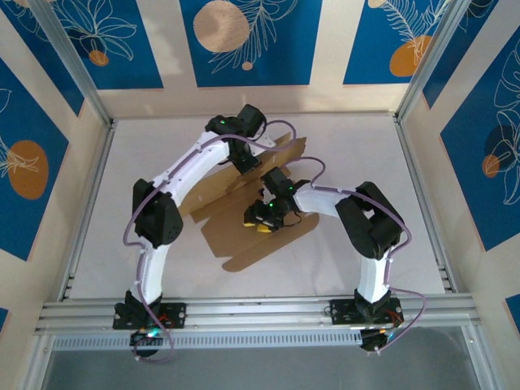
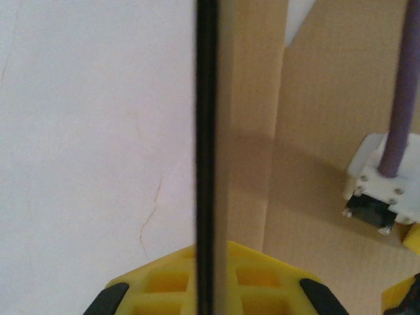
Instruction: Fold the paper box
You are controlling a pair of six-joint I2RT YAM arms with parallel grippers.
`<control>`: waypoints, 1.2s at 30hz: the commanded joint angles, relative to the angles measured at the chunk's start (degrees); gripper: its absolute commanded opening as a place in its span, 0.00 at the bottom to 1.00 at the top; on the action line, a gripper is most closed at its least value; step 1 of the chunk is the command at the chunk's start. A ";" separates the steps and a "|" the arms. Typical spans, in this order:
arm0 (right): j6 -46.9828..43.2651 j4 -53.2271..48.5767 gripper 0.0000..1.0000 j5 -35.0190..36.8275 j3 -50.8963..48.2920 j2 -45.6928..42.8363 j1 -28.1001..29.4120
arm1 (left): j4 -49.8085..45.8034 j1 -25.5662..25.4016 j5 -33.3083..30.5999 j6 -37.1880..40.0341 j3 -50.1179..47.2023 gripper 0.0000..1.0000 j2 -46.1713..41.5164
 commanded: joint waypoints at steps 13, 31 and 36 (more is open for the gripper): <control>7.32 11.71 0.59 -4.57 -15.71 -22.69 -14.11 | 16.81 -1.52 -3.30 16.35 -9.78 0.00 -5.04; 23.57 -3.96 0.69 -8.58 3.62 -25.17 -32.91 | 8.57 -1.39 6.63 20.01 -6.63 0.00 -5.18; 27.45 -7.61 0.68 -8.75 8.49 -20.72 -31.55 | 9.80 -1.73 6.31 20.08 -7.95 0.00 -5.68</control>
